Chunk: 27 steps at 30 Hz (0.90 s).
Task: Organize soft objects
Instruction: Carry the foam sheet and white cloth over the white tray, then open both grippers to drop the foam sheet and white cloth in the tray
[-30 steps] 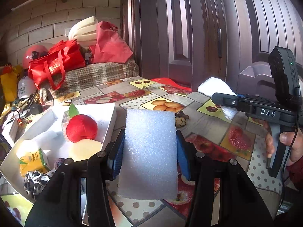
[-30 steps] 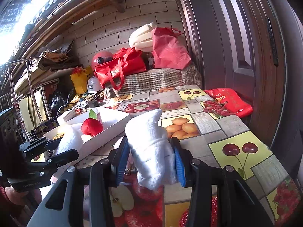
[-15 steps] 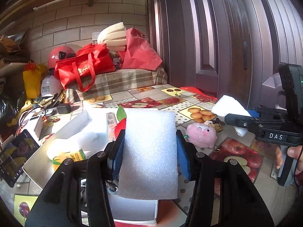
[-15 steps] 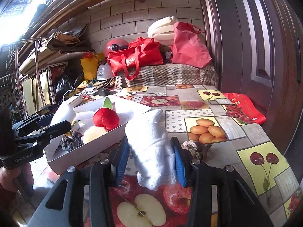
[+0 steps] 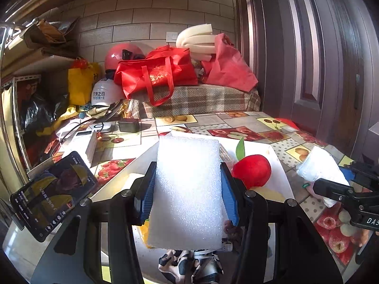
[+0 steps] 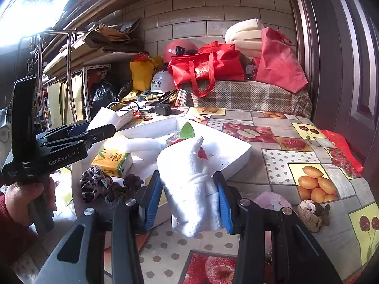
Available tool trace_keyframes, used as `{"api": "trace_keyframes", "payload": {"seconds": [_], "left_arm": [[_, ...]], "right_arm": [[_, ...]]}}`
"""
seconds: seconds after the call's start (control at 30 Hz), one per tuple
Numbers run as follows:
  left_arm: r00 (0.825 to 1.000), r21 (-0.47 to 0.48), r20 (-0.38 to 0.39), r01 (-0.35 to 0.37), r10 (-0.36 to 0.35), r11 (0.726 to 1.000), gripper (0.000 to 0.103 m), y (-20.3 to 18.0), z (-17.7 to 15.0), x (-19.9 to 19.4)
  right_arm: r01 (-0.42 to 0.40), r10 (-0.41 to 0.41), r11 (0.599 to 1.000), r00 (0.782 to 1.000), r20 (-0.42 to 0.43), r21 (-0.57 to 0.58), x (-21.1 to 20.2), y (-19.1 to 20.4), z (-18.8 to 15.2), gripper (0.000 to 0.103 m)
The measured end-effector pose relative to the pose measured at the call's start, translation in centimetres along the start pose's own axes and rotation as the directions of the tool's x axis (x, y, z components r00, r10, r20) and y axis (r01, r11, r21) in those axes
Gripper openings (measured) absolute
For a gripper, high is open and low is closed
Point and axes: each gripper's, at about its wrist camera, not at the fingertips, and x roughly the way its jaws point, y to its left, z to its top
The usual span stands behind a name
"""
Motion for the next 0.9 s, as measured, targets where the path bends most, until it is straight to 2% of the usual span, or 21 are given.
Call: {"api": "trace_keyframes", "payload": {"seconds": [0.13, 0.23, 0.33, 0.7, 0.77, 0.8, 0.83, 0.87, 0.9], "left_arm": [[0.999, -0.027, -0.039, -0.009, 0.008, 1.000, 0.050, 1.0, 0.3, 1.8], [0.997, -0.035, -0.080, 0.019, -0.021, 0.999, 0.050, 1.2, 0.3, 2.8], [0.997, -0.026, -0.067, 0.026, -0.028, 0.999, 0.050, 0.9, 0.4, 2.8], [0.999, -0.027, -0.047, -0.020, 0.019, 0.999, 0.050, 1.0, 1.0, 3.3], [0.998, -0.023, -0.048, -0.036, 0.035, 0.999, 0.058, 1.0, 1.0, 3.4], [0.998, -0.020, -0.045, -0.048, 0.047, 0.999, 0.072, 0.9, 1.0, 3.3], [0.998, -0.016, -0.038, -0.058, 0.057, 0.998, 0.080, 0.8, 0.9, 3.2], [0.997, -0.018, -0.028, -0.066, 0.065, 0.998, 0.093, 0.9, 0.9, 3.0], [0.997, -0.030, -0.020, -0.072, 0.072, 0.997, 0.103, 1.1, 0.9, 2.8]], "right_arm": [[-0.045, 0.043, 0.998, 0.998, -0.049, -0.044, 2.5, 2.1, 0.8, 0.044], [-0.075, 0.071, 0.996, 0.994, -0.089, -0.038, 4.4, 2.6, 1.2, 0.044], [-0.082, 0.078, 0.996, 0.990, -0.121, -0.026, 6.0, 2.8, 1.6, 0.044], [0.000, 0.003, 1.000, 0.988, -0.153, 0.019, 10.1, 2.4, 3.3, 0.043], [0.000, 0.004, 1.000, 0.989, -0.149, 0.023, 9.9, 2.3, 3.2, 0.043], [0.004, -0.001, 1.000, 0.990, -0.138, 0.024, 9.7, 2.3, 3.3, 0.044], [0.010, -0.007, 1.000, 0.992, -0.127, 0.025, 9.4, 2.3, 3.3, 0.044], [0.020, -0.017, 0.999, 0.993, -0.118, 0.026, 9.2, 2.2, 3.3, 0.055], [0.038, -0.035, 0.999, 0.993, -0.117, 0.026, 9.2, 2.2, 3.3, 0.077]]}}
